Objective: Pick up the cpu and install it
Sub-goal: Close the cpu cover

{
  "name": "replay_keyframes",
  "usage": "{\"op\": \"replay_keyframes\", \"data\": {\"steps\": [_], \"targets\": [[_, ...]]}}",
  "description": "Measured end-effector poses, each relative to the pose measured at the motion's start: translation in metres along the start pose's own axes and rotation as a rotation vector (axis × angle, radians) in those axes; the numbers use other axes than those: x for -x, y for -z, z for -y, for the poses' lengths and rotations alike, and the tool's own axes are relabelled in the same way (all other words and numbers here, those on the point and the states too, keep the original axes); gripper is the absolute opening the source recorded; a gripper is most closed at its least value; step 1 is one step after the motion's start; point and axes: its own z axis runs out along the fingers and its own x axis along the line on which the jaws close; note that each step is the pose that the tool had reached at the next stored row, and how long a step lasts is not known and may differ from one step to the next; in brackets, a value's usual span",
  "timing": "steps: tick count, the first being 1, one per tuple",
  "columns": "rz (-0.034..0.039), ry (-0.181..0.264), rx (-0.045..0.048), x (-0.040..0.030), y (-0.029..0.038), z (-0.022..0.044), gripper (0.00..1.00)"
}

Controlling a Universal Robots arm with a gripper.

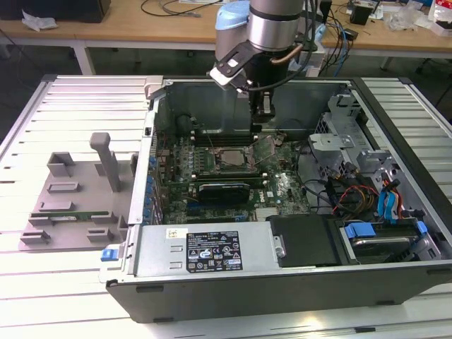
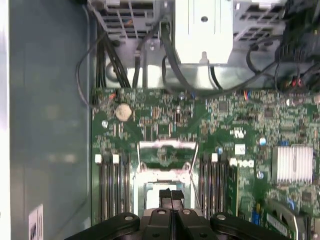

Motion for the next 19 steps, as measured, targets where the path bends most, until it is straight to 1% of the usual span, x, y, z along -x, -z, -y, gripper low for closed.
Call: {"op": "replay_keyframes", "data": {"steps": [1, 2, 3, 4, 5, 6, 10, 16, 18, 19], "targets": [[-0.0001, 0.0, -0.0007, 0.0, 0.0, -0.0042, 0.11], [0.0, 0.0, -0.0013, 0.0, 0.0, -0.0068, 0.11], [0.0001, 0.0, -0.0025, 0.0001, 0.0, -0.0117, 0.11], [0.0001, 0.0, -0.0038, 0.0001, -0.0002, -0.0194, 0.11], [0.0001, 0.0, -0.0045, 0.0001, -0.0004, -0.0231, 0.11], [0.0001, 0.0, -0.0057, 0.0001, -0.0007, -0.0291, 0.11], [0.0, 0.0, -0.0062, 0.0001, -0.0013, -0.0377, 0.11], [0.0001, 0.0, -0.0064, 0.0001, -0.0019, -0.0461, 0.11], [0.0002, 0.0, -0.0082, 0.0002, -0.0031, -0.0687, 0.11], [0.0001, 0.0, -0.0092, 0.0002, -0.0046, -0.0762, 0.11]]}}
